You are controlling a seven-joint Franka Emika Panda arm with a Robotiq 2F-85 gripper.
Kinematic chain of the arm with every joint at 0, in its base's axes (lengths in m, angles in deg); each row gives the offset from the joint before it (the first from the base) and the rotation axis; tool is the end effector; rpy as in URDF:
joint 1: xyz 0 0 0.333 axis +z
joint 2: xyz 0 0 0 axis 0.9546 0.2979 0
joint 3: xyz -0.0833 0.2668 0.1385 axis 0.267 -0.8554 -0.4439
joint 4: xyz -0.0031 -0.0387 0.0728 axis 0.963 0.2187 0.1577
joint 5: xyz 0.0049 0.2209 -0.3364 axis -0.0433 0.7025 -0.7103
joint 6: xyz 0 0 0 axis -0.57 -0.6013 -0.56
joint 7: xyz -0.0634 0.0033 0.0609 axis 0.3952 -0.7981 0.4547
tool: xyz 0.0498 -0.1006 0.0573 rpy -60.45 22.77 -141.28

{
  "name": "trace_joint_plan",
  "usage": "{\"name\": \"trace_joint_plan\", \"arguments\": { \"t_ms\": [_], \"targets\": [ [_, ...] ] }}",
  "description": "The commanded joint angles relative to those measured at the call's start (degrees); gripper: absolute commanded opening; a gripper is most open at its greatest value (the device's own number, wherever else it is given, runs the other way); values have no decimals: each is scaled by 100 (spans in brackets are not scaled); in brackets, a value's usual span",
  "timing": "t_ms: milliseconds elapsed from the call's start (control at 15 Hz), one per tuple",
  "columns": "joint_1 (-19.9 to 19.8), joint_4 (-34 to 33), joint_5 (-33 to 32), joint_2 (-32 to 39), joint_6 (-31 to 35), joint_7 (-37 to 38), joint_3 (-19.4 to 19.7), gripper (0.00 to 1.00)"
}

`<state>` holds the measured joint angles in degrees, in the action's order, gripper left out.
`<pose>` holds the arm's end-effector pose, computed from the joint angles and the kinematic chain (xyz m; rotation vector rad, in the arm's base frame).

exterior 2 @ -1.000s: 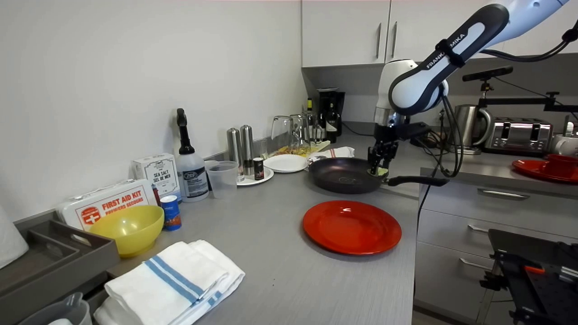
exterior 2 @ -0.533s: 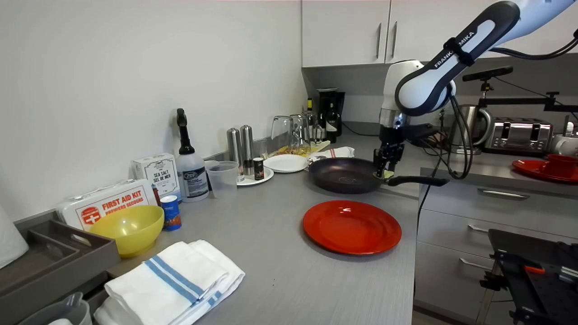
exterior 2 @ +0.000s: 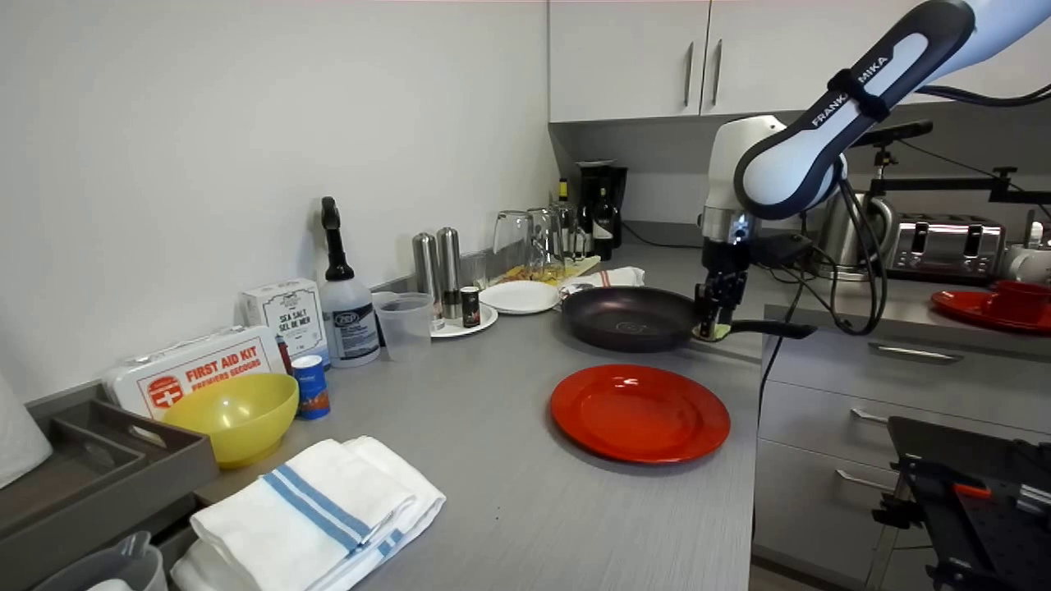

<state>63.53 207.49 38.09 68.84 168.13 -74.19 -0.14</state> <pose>0.4912 -0.1715 0.2662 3.0522 -0.5487 0.0592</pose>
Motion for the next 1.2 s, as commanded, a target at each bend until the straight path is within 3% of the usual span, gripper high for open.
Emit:
{"name": "trace_joint_plan", "arguments": {
  "t_ms": [0, 467, 1133],
  "targets": [
    [29, 383, -29, -231, 144, -276, -71, 39],
    [107, 314, -173, 243, 833, -256, -155, 39],
    [175, 55, -209, 1000, 1104, -161, -127, 39]
  ]
}}
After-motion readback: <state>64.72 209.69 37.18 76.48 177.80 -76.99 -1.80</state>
